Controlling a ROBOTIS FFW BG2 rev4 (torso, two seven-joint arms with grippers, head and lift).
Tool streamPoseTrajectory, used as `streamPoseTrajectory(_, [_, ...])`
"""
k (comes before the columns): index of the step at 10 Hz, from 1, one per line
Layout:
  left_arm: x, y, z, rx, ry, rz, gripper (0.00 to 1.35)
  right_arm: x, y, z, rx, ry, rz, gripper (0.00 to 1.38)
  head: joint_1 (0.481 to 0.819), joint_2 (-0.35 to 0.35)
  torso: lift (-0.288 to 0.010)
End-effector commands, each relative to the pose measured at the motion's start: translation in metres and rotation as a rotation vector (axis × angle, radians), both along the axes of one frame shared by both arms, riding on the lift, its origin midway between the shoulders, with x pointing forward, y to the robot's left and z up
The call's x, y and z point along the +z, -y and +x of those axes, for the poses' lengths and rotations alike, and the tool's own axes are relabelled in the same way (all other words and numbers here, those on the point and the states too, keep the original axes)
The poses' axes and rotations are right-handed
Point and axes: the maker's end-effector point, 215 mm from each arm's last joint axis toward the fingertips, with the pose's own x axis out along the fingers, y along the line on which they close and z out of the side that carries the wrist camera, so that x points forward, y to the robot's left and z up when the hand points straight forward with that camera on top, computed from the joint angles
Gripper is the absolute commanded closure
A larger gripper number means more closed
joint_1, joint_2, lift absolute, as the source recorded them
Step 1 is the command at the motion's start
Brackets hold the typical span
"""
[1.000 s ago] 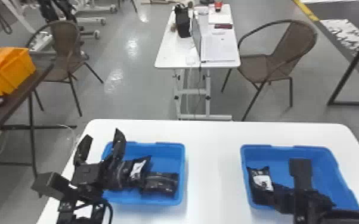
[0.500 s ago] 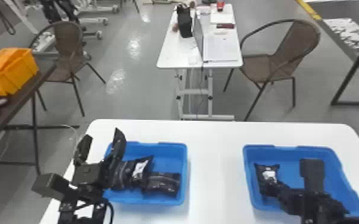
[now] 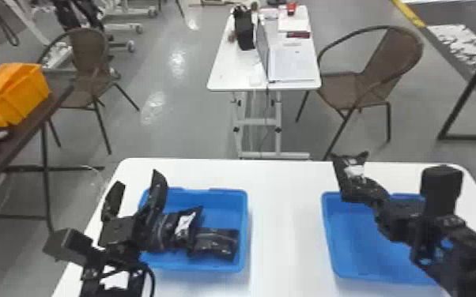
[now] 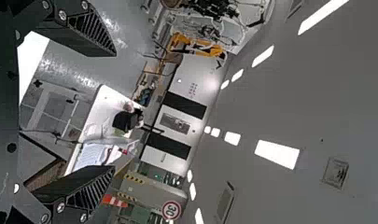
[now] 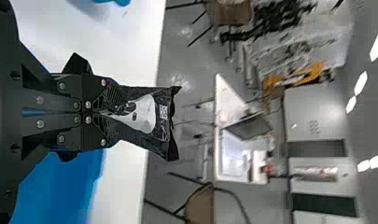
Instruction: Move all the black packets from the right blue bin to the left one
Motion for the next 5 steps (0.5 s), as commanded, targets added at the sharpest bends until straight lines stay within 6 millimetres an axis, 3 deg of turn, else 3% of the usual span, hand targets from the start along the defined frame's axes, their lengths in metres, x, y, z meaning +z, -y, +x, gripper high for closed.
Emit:
streamPoseTrajectory(1, [-0.002,0.013,0.008,-0.035,-0.031,-0.040,0.16,0.053,-0.035,0.036,0.125,0.177,-0.025,1.16,0.695,0.120,0.000])
streamPoseTrajectory(3, [0.007,0.041,0.021,-0.090,-0.020,-0.122,0.16,0.073,-0.119,0.052,0.363,0.240,0.043,1.16,0.695,0.158,0.000])
streamPoseTrajectory(5, [0.013,0.078,0.032,-0.170,-0.026,-0.277,0.15,0.069,-0.192,0.036,0.571,0.207,0.122,1.16,0.695,0.209,0.000])
